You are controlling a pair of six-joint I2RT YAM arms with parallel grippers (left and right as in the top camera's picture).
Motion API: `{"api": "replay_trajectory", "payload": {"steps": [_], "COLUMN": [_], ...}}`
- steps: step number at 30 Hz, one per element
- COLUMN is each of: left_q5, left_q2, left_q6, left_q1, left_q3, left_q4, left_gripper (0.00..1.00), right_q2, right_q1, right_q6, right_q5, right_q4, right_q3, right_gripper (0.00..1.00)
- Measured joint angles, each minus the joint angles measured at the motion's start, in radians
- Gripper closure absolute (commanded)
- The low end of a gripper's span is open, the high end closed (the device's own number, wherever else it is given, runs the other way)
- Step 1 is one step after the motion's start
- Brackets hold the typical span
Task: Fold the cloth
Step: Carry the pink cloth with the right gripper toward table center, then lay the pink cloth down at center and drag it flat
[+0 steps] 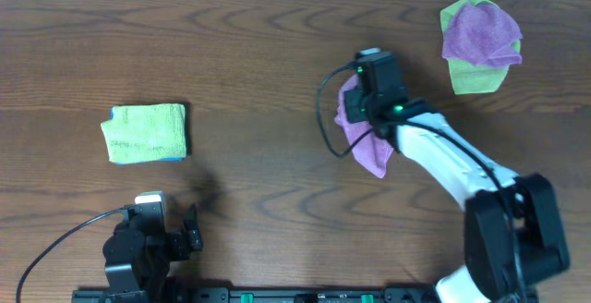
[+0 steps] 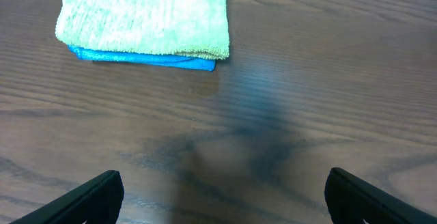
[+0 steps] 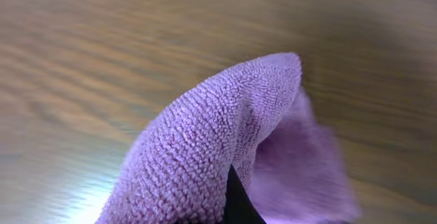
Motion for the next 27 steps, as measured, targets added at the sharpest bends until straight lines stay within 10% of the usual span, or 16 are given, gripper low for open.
{"api": "replay_trajectory", "payload": {"steps": [11, 23, 27], "left_q5": [0.000, 0.000, 0.000], "left_q2": [0.000, 0.000, 0.000], "left_q6": [-0.004, -0.006, -0.007], "left_q1": [0.000, 0.000, 0.000], "left_q3": [0.000, 0.000, 0.000], "left_q4": [0.000, 0.000, 0.003], "left_gripper": [0.05, 0.04, 0.05], "right_q2": [0.018, 0.098, 0.092], "right_q1": [0.248, 0.390, 0.401], "right_q6": [0.014, 0.034, 0.035], "right_q5": [-0.072, -0.138, -0.148], "right_q4": [0.128, 0.158, 0.129], "right_q3": [0.000, 0.002, 0.027], "right_gripper": [0.91, 0.06, 0.01]}}
